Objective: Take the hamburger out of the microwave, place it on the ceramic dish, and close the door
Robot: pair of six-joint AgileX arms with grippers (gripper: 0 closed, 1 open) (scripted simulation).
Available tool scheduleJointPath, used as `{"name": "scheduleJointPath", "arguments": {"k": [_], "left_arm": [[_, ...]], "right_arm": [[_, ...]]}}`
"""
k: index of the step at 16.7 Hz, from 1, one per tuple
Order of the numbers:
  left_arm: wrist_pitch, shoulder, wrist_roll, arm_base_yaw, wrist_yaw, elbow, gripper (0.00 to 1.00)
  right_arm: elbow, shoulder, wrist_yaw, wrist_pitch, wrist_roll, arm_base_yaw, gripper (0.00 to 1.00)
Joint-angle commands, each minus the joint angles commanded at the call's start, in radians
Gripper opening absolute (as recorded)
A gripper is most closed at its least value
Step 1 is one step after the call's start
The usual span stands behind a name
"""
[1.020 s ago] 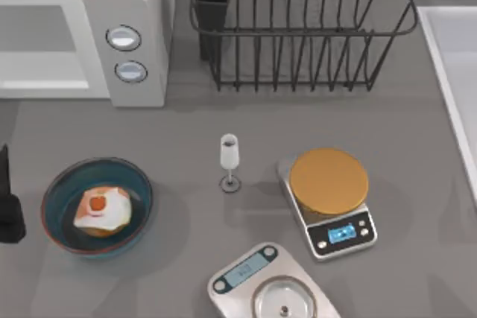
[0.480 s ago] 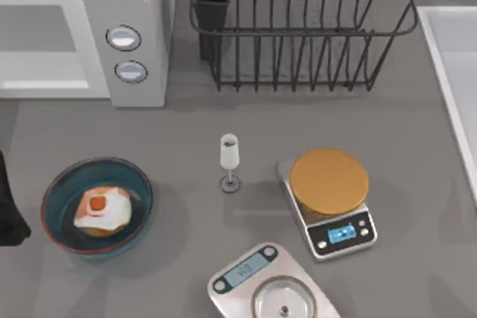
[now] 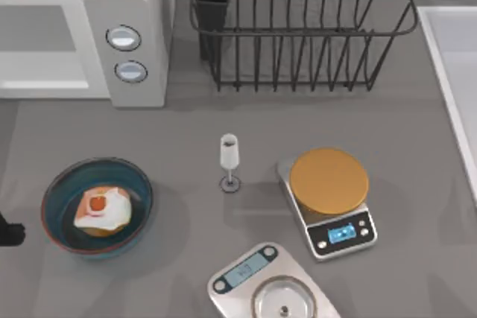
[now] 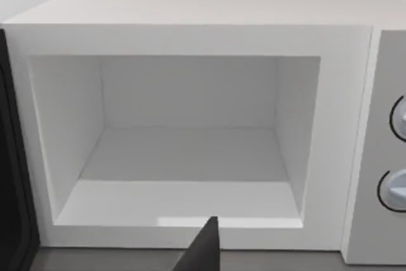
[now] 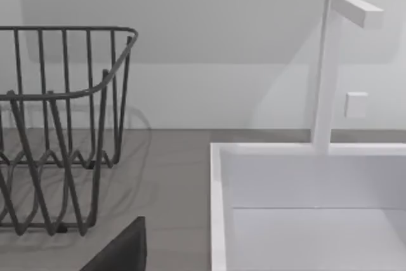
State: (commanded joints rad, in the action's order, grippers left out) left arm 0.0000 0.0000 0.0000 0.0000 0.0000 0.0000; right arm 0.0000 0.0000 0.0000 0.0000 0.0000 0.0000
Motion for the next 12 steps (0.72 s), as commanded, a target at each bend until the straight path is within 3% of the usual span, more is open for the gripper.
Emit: {"name": "scheduleJointPath", "arguments": {"k": [6, 12], "left_arm": [[0.0, 0.0, 0.0, 0.0, 0.0, 0.0, 0.02], [0.0, 0.0, 0.0, 0.0, 0.0, 0.0, 0.0]], "right_arm": [[0.0, 0.0, 0.0, 0.0, 0.0, 0.0, 1.0], [0.0, 0.0, 0.0, 0.0, 0.0, 0.0, 1.0]]}}
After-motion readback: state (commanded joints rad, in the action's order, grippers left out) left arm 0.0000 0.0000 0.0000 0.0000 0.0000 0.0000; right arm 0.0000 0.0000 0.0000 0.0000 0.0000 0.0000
